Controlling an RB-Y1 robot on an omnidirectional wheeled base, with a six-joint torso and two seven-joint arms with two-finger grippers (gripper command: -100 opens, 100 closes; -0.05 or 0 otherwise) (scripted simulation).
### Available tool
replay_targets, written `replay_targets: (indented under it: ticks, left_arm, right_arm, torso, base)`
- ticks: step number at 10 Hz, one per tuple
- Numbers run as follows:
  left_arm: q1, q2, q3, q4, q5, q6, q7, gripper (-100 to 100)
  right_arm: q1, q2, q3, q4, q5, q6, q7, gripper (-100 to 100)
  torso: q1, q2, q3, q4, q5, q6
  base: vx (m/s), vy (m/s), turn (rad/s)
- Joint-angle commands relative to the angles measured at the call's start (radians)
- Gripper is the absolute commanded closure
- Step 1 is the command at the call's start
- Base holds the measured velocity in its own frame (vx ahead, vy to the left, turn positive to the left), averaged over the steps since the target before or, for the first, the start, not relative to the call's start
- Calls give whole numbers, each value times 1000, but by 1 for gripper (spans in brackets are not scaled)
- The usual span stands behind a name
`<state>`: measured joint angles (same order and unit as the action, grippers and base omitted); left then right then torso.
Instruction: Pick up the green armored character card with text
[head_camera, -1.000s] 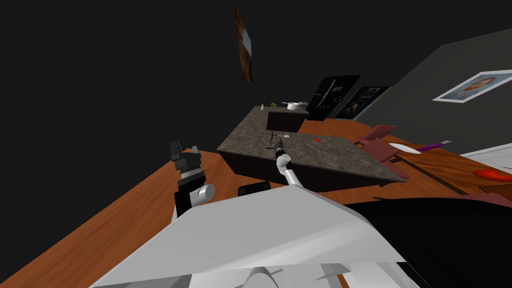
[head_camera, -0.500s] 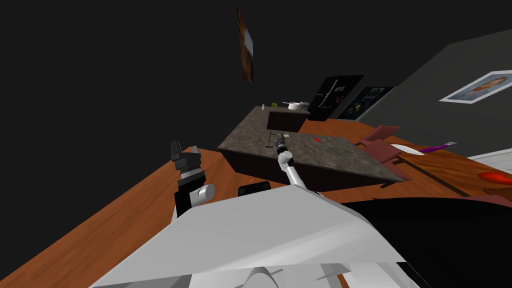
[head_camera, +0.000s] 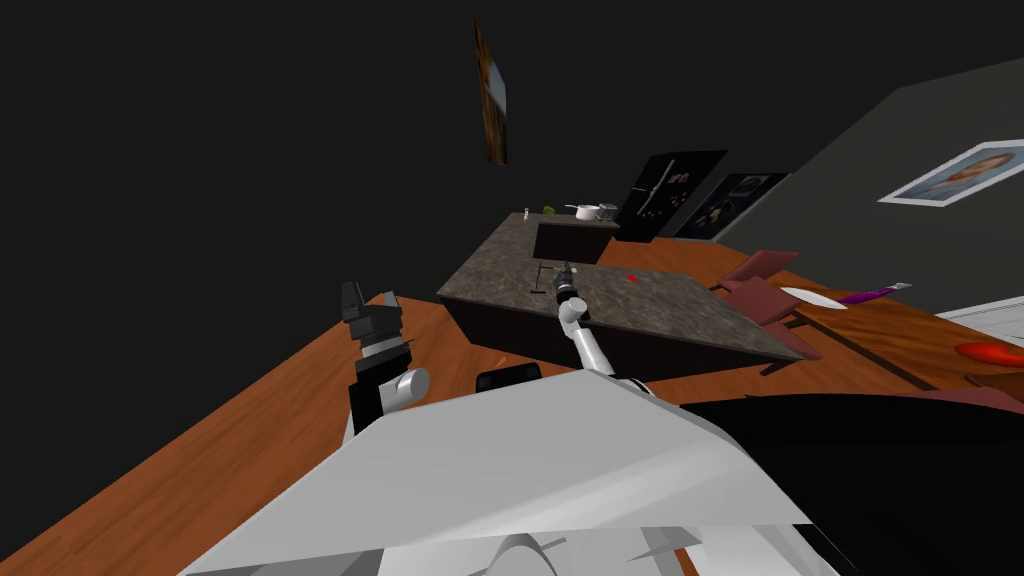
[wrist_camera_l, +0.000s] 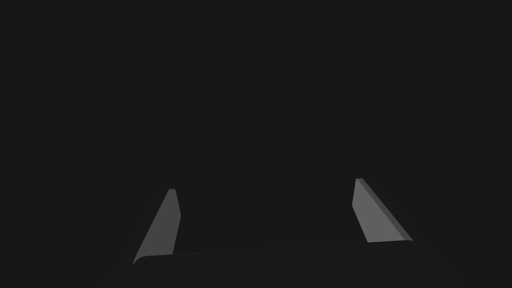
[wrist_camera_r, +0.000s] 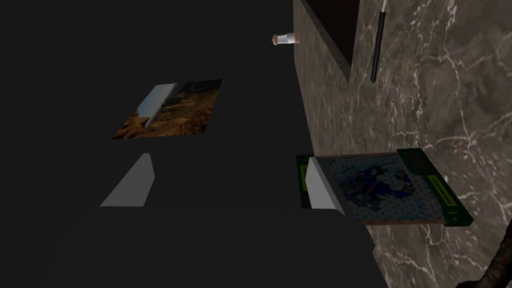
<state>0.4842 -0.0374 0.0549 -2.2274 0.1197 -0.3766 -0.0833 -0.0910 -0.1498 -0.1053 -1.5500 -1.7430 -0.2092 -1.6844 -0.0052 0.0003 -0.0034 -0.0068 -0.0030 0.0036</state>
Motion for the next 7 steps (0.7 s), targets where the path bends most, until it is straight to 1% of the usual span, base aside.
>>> replay_targets:
  ticks: [1, 4, 5, 7]
  left_arm:
    - [0, 0, 0, 0, 0, 0, 0, 0]
    - [0, 0, 0, 0, 0, 0, 0, 0]
    - [0, 0, 0, 0, 0, 0, 0, 0]
    - [0, 0, 0, 0, 0, 0, 0, 0]
  right_arm:
    - [-30, -5, -13, 19, 27, 6, 37, -100]
    - [-56, -6, -24, 46, 45, 14, 83, -100]
    - [-77, -4, -31, 72, 56, 23, 119, -100]
    - [-99, -1, -39, 103, 67, 33, 159, -100]
  torso:
    - [0, 0, 0, 0, 0, 0]
    - [2, -2, -1, 0, 1, 0]
    - [2, -3, -2, -1, 1, 0]
    - [5, -4, -2, -1, 1, 0]
  base:
    - [-17, 27, -65]
    - [9, 42, -65]
    - [37, 64, -134]
    - [31, 83, -100]
